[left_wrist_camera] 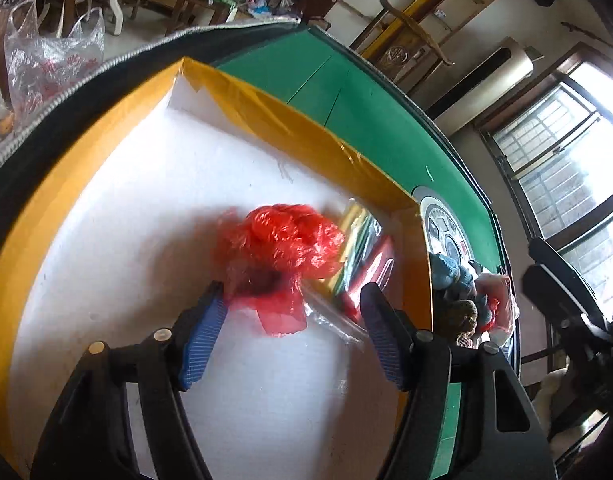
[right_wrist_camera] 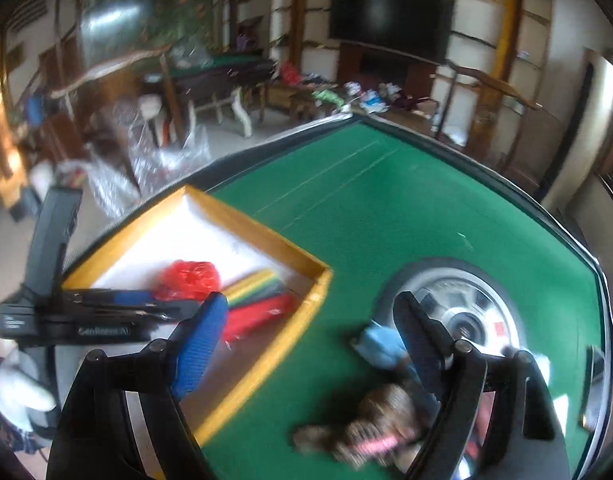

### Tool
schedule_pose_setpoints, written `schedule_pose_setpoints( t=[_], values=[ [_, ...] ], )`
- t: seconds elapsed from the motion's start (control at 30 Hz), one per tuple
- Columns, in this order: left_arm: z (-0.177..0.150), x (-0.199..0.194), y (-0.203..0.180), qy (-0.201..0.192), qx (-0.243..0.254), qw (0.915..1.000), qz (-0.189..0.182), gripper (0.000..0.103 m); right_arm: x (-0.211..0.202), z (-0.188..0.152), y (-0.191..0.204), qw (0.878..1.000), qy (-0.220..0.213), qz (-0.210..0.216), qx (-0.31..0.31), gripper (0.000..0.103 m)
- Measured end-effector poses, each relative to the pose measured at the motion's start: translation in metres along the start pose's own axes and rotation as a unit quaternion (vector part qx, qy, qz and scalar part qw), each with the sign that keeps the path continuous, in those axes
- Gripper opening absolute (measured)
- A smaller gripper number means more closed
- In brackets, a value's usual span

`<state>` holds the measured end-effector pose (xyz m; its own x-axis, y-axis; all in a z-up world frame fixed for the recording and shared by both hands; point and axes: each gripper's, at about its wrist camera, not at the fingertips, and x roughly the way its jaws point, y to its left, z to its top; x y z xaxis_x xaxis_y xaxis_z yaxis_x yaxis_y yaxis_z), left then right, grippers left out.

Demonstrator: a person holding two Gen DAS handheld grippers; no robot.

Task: Organize soft objects
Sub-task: 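Carry the red bag into the yellow-rimmed box and release while the right tool drops the strip bag there, then reach into the pile and grasp the pink tissue packet with the left tool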

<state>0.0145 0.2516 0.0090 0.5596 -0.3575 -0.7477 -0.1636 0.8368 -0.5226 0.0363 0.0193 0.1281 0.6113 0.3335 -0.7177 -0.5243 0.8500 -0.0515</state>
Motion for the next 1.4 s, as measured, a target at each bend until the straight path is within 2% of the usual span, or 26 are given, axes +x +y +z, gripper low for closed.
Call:
schedule_pose_setpoints(
  t=[0.2, 0.27, 0.33, 0.43, 0.57, 0.6, 0.67, 0.73, 0.8, 0.87, 1.03, 1.07, 1.13, 1.23, 1.4],
  values=[
    [-0.009, -0.013, 0.003, -0.012, 0.034, 0.9992, 0.017, 0.068, -0.068, -0.054, -0.076, 0.993, -0.041, -0.044, 0.106, 0.082],
    [-0.009, -0.021, 0.006, -0.017, 0.032, 0.9993, -0.013, 0.068, -0.086, -0.076, -0.105, 0.986, -0.052, -0.07, 0.144, 0.083],
    [-0.008, -0.037, -0.004, -0.038, 0.043, 0.9981, -0.022, 0.068, -0.098, -0.097, -0.134, 0.976, -0.06, -0.091, 0.187, 0.084],
    [-0.011, -0.069, -0.041, -0.083, 0.092, 0.9918, -0.03, 0.074, -0.106, -0.123, -0.168, 0.959, -0.078, -0.114, 0.247, 0.084],
    [-0.036, -0.096, -0.112, -0.141, 0.165, 0.9747, -0.053, 0.094, -0.105, -0.148, -0.191, 0.938, -0.11, -0.166, 0.282, 0.084],
    [-0.042, -0.098, -0.125, -0.151, 0.173, 0.9715, -0.061, 0.103, -0.104, -0.152, -0.196, 0.935, -0.114, -0.164, 0.291, 0.084],
    [-0.057, -0.094, -0.154, -0.161, 0.184, 0.9668, -0.074, 0.103, -0.1, -0.162, -0.21, 0.931, -0.112, -0.149, 0.314, 0.084],
    [-0.065, -0.078, -0.176, -0.151, 0.186, 0.9689, -0.063, 0.103, -0.098, -0.17, -0.218, 0.93, -0.103, -0.139, 0.325, 0.084],
    [-0.067, -0.049, -0.202, -0.11, 0.194, 0.974, -0.035, 0.103, -0.103, -0.175, -0.223, 0.929, -0.105, -0.134, 0.328, 0.084],
    [-0.068, -0.024, -0.22, -0.085, 0.196, 0.9761, -0.038, 0.103, -0.109, -0.176, -0.222, 0.929, -0.111, -0.132, 0.327, 0.084],
    [-0.057, 0.036, -0.248, -0.04, 0.159, 0.9862, -0.025, 0.103, -0.114, -0.178, -0.218, 0.93, -0.123, -0.128, 0.321, 0.084],
    [-0.052, 0.048, -0.253, -0.036, 0.155, 0.9872, -0.013, 0.103, -0.115, -0.178, -0.22, 0.929, -0.125, -0.126, 0.324, 0.084],
    [-0.045, 0.065, -0.26, -0.032, 0.153, 0.9878, -0.002, 0.103, -0.114, -0.178, -0.223, 0.926, -0.127, -0.121, 0.333, 0.084],
    [-0.042, 0.093, -0.272, -0.005, 0.168, 0.9854, 0.029, 0.103, -0.116, -0.181, -0.231, 0.921, -0.126, -0.11, 0.351, 0.084],
    [-0.056, 0.11, -0.279, 0.021, 0.177, 0.9836, 0.03, 0.103, -0.115, -0.187, -0.241, 0.914, -0.117, -0.097, 0.376, 0.084]
  ],
)
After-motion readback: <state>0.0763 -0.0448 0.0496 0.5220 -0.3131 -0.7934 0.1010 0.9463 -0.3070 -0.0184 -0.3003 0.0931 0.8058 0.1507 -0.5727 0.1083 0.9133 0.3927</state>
